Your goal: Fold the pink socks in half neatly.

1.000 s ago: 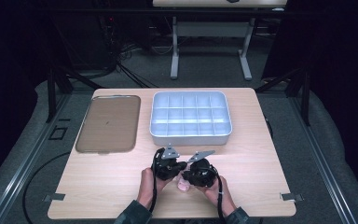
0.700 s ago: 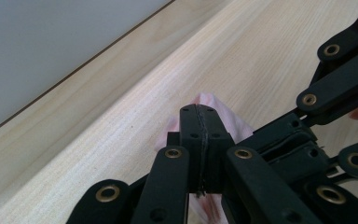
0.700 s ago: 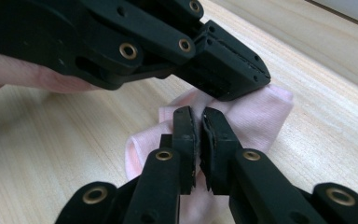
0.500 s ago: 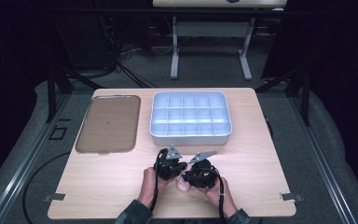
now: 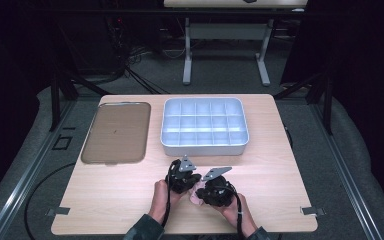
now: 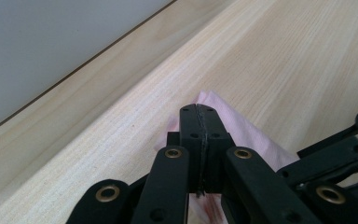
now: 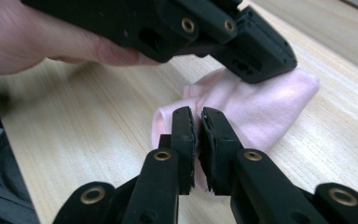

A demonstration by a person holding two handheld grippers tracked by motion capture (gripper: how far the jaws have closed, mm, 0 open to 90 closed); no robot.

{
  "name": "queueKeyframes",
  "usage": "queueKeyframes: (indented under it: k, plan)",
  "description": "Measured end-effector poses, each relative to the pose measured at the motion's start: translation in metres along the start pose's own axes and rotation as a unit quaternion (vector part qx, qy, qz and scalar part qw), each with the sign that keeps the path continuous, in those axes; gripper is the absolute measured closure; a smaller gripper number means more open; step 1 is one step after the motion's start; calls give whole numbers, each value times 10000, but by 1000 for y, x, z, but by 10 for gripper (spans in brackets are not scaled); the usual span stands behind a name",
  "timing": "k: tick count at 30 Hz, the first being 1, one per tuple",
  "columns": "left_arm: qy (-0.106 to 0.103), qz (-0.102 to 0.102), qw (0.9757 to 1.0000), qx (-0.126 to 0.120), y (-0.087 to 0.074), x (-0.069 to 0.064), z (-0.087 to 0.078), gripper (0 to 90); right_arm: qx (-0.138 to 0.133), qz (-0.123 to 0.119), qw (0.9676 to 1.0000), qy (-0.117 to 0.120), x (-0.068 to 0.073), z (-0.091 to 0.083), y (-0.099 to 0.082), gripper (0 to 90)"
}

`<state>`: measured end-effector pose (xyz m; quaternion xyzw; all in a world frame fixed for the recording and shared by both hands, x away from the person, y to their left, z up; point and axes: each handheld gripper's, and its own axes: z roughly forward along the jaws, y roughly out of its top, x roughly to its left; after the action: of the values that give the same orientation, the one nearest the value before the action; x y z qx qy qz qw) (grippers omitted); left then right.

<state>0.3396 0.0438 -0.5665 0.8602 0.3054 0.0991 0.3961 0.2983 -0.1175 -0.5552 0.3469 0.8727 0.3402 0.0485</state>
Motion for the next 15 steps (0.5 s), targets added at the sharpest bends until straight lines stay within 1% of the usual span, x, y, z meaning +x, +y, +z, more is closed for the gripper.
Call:
queueKeyframes:
  k: [3,7,8,10,12,13,15]
  plan:
    - [28,10,10000,-28,0,-1,0,899,-29,-84,10000,-8,0,3,-2,840]
    - [18,13,10000,-11,-1,0,0,900,-137,14,9999,61,-3,3,-8,838]
    - [23,0,10000,-21,-1,-1,0,900,-148,45,9999,73,-4,3,-8,827]
    - [37,8,10000,-19,-1,-1,0,899,-157,69,9998,133,-6,0,-8,764]
    - [57,-2,10000,-27,-1,-1,0,900,-127,54,9996,264,-8,-7,-8,721]
    - [62,-9,10000,-28,-1,-1,0,899,-160,54,9994,309,-10,-10,-9,707]
    - [89,-26,9999,-48,-1,-2,0,899,-169,141,9992,346,-15,-18,-9,681]
